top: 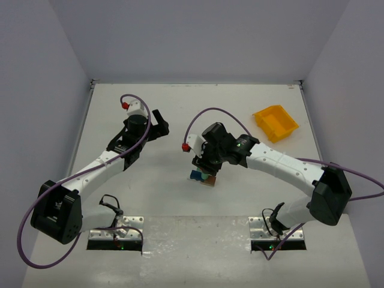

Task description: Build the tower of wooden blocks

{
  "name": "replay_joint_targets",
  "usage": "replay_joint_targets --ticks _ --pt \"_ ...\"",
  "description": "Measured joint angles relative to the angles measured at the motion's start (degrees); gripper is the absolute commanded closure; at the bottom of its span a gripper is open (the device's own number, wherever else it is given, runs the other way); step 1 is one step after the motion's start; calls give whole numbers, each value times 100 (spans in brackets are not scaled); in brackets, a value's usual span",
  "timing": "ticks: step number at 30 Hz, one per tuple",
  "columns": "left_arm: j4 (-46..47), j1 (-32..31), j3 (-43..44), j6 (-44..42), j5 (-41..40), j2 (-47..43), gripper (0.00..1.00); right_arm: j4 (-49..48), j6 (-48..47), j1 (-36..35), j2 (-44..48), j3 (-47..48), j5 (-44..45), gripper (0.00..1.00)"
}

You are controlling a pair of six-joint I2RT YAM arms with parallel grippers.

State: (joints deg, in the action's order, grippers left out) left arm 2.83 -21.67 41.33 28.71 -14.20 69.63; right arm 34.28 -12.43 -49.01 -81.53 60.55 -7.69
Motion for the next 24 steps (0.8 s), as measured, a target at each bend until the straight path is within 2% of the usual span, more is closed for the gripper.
replay_joint_targets --ticks 3,5,6,8,9,17,24 --pt "0 0 -1 0 11 0 0 -7 -1 0 -1 0 7 44" --pt "0 0 -1 0 12 0 0 -30 0 0 -3 2 17 36" --pt "0 0 -1 0 13 0 0 -43 3 0 -2 2 22 30" --pt "1 0 -1 -1 20 0 0 -69 14 0 -1 6 41 9" --pt "2 0 -1 -2 26 0 0 -80 21 0 -1 11 58 2" --pt "10 0 -14 -2 48 -71 0 -271 264 0 103 28 640 1" --pt "39 0 -14 -2 84 -93 0 -680 845 16 468 67 1285 1"
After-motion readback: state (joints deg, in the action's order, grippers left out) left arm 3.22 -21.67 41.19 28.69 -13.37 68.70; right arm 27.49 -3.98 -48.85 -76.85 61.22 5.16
